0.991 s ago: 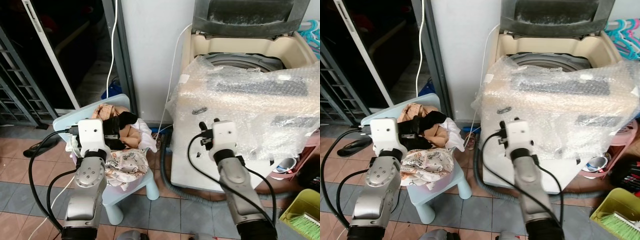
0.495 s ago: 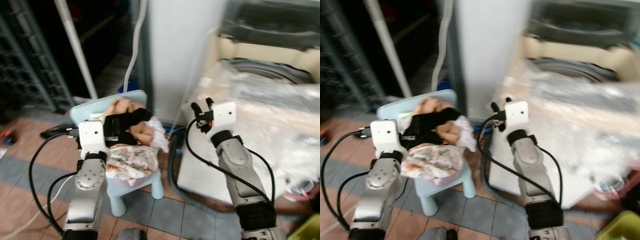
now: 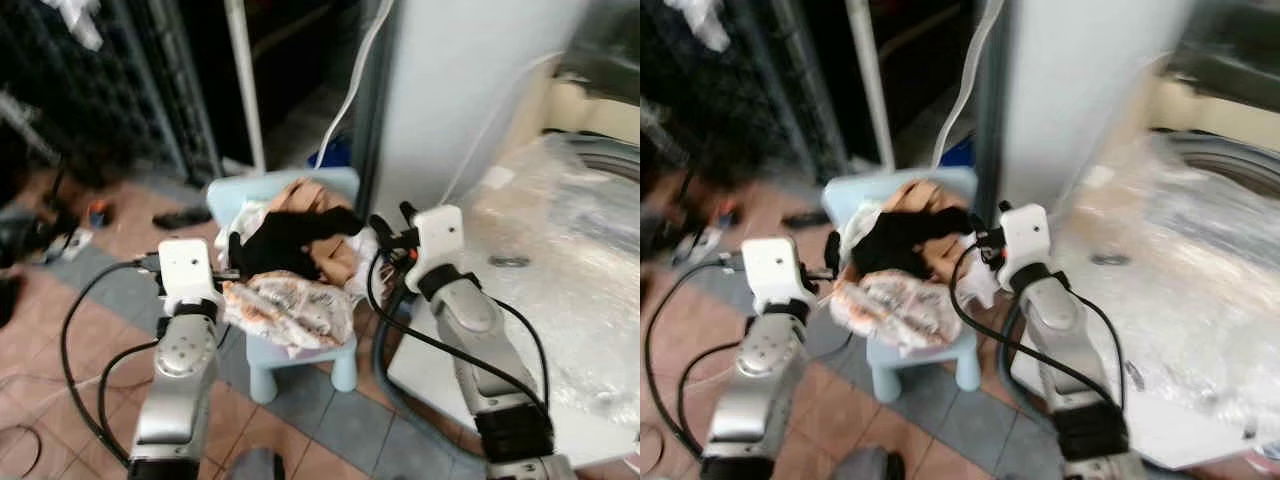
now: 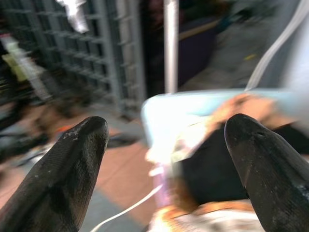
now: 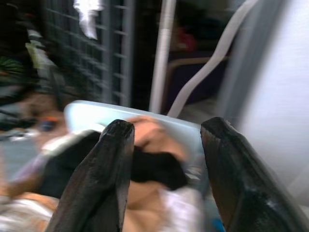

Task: Clothes washing

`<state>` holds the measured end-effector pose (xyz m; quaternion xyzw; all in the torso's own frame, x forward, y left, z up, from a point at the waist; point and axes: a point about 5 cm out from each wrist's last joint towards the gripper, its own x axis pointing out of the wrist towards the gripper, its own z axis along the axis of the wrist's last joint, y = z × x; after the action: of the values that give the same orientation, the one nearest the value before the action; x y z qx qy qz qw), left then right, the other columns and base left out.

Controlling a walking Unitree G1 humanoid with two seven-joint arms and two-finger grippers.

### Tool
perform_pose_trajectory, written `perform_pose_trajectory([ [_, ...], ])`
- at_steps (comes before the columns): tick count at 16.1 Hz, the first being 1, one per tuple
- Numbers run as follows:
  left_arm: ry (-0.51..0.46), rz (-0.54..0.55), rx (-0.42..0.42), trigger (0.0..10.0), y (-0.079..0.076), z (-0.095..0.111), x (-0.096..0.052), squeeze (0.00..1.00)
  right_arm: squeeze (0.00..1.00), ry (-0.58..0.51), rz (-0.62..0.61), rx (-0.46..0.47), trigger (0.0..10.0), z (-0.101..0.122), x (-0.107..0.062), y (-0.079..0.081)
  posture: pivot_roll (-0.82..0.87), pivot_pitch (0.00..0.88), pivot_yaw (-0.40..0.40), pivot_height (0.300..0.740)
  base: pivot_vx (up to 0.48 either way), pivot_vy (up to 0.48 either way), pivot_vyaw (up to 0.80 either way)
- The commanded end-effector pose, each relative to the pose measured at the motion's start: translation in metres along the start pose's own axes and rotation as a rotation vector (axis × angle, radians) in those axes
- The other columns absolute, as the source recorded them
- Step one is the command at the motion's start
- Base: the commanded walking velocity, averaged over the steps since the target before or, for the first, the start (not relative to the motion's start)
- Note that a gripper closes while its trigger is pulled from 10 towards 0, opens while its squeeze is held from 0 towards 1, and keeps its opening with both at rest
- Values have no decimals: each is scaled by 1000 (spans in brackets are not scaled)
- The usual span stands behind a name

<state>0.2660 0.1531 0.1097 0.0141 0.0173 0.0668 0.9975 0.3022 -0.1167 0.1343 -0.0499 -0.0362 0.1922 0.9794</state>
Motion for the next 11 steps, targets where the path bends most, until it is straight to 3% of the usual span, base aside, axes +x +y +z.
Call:
perform_pose_trajectory([
  [1,-11,10,7,10000,2,4,1,0,1000,11,39,5,10000,-1,0,4,-29,0,40,740,0,0,775],
  [2,-7,12,8,10000,3,4,1,0,827,49,84,8,10000,-6,-1,8,-29,0,40,740,0,0,638],
  [3,2,16,15,10000,3,3,1,0,0,105,110,-5,10000,-14,-2,11,-28,0,38,740,0,0,0],
  [5,21,31,13,10000,5,0,0,0,0,236,171,-31,10000,-34,-7,14,-25,0,32,740,0,0,0],
  [7,24,35,6,10000,5,0,0,0,0,278,189,-32,10000,-40,-9,15,-23,0,30,740,0,0,0],
  [9,39,40,0,10000,7,-1,-1,0,0,344,263,-108,10000,-50,-15,18,-21,0,26,740,0,0,0],
  [11,51,43,6,10000,8,-2,-2,0,0,362,266,-132,10000,-52,-16,16,-18,0,25,740,0,0,788],
])
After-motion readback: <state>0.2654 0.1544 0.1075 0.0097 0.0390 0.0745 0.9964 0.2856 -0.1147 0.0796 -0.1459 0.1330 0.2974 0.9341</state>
